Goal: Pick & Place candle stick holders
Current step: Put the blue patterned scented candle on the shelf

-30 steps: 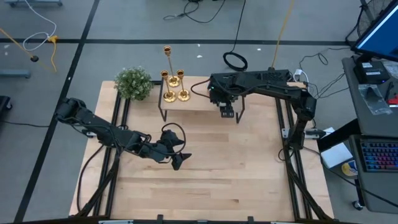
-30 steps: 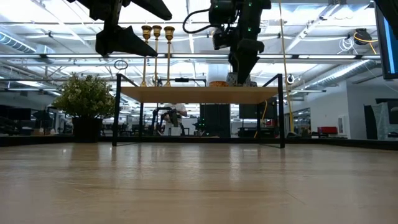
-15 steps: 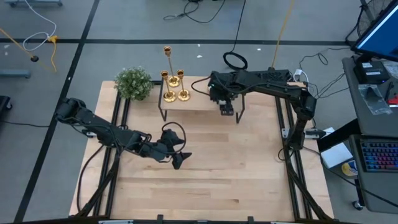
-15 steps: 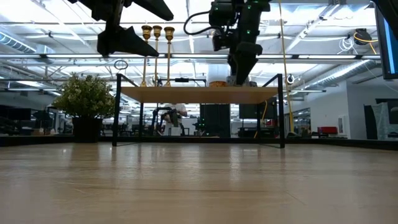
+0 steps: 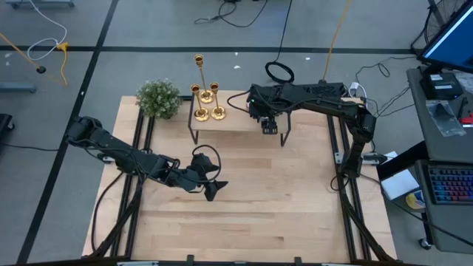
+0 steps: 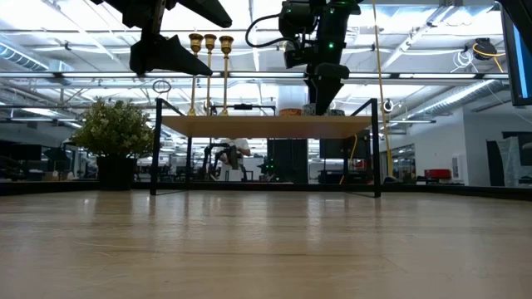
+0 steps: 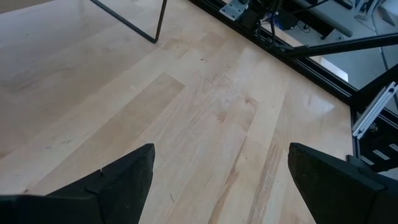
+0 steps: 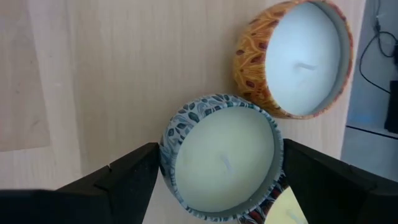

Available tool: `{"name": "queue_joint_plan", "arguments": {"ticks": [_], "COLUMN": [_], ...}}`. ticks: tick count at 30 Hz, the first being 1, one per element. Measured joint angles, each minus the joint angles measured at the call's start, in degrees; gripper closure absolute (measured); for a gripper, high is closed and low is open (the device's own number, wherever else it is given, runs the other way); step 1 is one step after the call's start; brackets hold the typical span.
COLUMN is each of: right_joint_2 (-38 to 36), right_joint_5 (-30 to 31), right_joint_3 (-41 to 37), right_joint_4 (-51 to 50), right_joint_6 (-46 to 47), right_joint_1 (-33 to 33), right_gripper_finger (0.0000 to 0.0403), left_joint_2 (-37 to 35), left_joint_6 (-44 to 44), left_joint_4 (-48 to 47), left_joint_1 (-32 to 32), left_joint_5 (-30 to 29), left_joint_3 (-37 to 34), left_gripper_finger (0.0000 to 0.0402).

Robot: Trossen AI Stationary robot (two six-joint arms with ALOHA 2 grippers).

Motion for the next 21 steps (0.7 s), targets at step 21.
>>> {"name": "queue_joint_plan", "arguments": {"ticks": [21], "right_joint_2": [-0.01], "right_joint_5": [4.92], "right_joint_3": [0.0], "right_joint_4": [-0.07], "right_joint_6": [-0.83], "right_joint_1": [2.73], "right_gripper_finger": [0.0081], "left_joint_2": [0.0], "left_joint_6": [0.01], "left_joint_4": [0.2], "left_joint_1": [0.0], "left_joint_5": [-0.01], "left_joint_3": [0.0], "left_gripper_finger": [0.0036]}}
